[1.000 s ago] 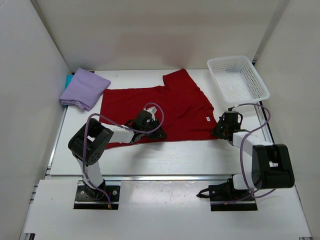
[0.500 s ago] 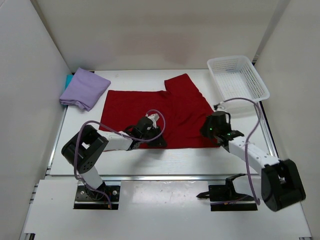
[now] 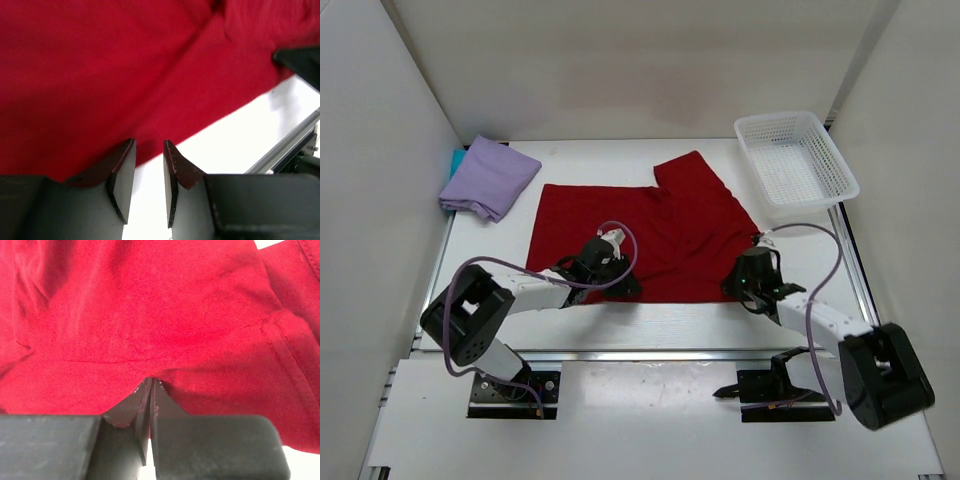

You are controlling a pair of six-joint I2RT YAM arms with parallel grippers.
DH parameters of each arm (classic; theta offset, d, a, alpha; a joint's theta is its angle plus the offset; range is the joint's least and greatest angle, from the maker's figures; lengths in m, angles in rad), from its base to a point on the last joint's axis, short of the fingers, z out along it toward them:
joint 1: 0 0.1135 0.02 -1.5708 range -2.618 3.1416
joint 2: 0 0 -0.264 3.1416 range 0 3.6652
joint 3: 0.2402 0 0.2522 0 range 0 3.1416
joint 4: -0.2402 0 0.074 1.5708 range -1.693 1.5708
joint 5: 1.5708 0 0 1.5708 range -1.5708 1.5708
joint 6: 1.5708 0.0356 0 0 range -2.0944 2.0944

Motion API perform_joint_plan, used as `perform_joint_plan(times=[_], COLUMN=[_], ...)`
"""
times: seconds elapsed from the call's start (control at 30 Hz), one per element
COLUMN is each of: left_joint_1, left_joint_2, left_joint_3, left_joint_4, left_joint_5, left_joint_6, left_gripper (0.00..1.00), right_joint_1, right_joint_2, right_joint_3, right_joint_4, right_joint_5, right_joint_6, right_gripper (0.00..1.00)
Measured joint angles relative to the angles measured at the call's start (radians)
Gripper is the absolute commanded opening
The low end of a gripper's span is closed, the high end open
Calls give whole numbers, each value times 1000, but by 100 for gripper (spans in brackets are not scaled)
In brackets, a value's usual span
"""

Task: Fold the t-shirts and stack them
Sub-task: Fold the flattened tshirt in 1/3 of the way

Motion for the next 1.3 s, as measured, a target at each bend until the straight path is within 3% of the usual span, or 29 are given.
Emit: perform_joint_plan(times=[0.03, 0.1, 0.2, 0.23, 0.3, 0.4, 0.43, 0.57, 0.73, 0.87, 1.3], left_joint_1=[4, 11, 23, 31, 49, 97, 111, 146, 164, 166, 168], left_joint_2=[-12, -42, -95, -114, -160, -225, -240, -259, -259, -259, -249], left_joint_3=[-2, -4, -14, -18, -26, -32, -33, -39, -78, -101, -119], left_joint_4=[-3, -8, -20, -25, -45, -57, -60, -62, -62, -58, -25], left_joint_5=[-4, -12, -18, -19, -22, -25, -27, -27, -20, -17, 0], left_joint_6=[0, 0, 3, 4, 10, 15, 16, 23, 23, 23, 20], left_gripper=[39, 39, 40, 41, 42, 41, 42, 41, 41, 41, 41], right_joint_1=[-10, -31, -57, -57, -47, -5, 11, 69, 98, 104, 117], right_joint_2=[-39, -111, -166, -171, -165, -116, -84, 115, 367, 496, 606], right_joint_3=[-26, -62, -56, -39, 23, 153, 196, 346, 482, 569, 648], right_joint_4=[-6, -32, -86, -113, -160, -163, -146, -78, -48, -60, -91], right_joint_5=[1, -2, -14, -11, 0, 7, 4, 8, 4, 23, 119], right_joint_6=[9, 16, 7, 0, -27, -77, -91, -145, -196, -214, -206], right_gripper=[1, 19, 34, 35, 30, 3, 0, 1, 26, 31, 23])
